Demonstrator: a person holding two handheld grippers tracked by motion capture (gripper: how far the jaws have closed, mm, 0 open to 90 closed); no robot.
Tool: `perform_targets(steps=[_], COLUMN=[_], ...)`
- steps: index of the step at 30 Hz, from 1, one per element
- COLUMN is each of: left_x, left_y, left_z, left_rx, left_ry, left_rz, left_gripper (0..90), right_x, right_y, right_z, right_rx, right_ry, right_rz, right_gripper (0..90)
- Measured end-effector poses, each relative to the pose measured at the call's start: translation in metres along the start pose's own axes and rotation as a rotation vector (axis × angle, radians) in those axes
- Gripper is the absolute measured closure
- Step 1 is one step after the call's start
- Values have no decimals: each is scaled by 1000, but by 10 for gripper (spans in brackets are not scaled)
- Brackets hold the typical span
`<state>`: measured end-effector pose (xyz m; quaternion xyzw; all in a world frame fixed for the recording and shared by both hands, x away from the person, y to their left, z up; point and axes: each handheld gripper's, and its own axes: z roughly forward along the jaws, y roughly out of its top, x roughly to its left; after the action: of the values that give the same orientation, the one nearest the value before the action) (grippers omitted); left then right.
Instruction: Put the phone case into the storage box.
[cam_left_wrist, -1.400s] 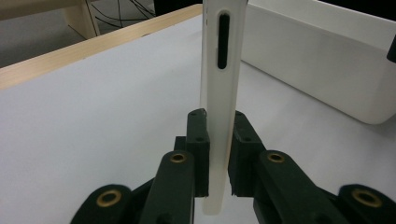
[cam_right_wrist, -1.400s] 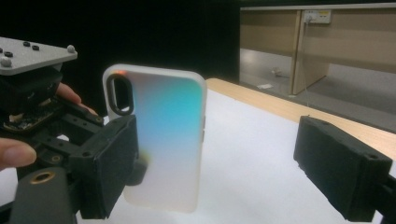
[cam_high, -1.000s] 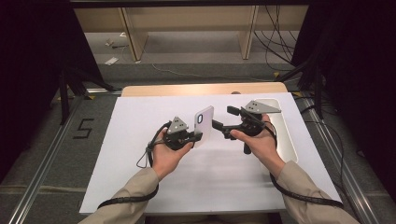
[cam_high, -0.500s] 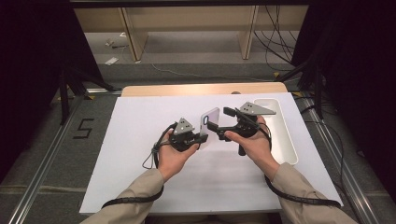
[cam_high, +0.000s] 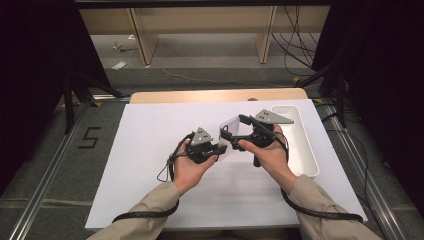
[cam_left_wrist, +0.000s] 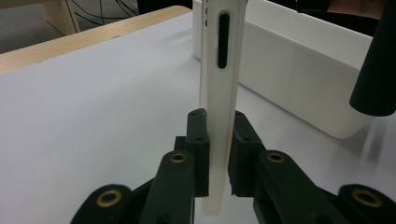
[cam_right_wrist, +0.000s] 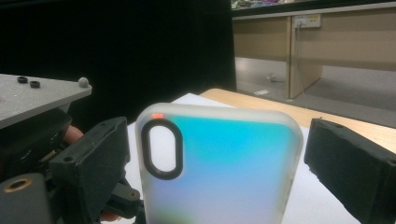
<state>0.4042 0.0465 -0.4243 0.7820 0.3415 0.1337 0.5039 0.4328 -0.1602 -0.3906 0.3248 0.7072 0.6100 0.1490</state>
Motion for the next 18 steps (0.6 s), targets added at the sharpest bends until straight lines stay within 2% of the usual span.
perform_targets(steps=[9,18], left_x=[-1,-1], left_y=[0,0], left_z=[1,1], left_rx=[-3,-5], left_ry=[2,2], left_rz=[0,1], left_gripper=[810,810], right_x=[1,2], right_y=[-2,-2], right_z=[1,0], right_rx=[-11,-11], right_ry=[-18,-11], right_rz=[-2,0], right_gripper=[131,177])
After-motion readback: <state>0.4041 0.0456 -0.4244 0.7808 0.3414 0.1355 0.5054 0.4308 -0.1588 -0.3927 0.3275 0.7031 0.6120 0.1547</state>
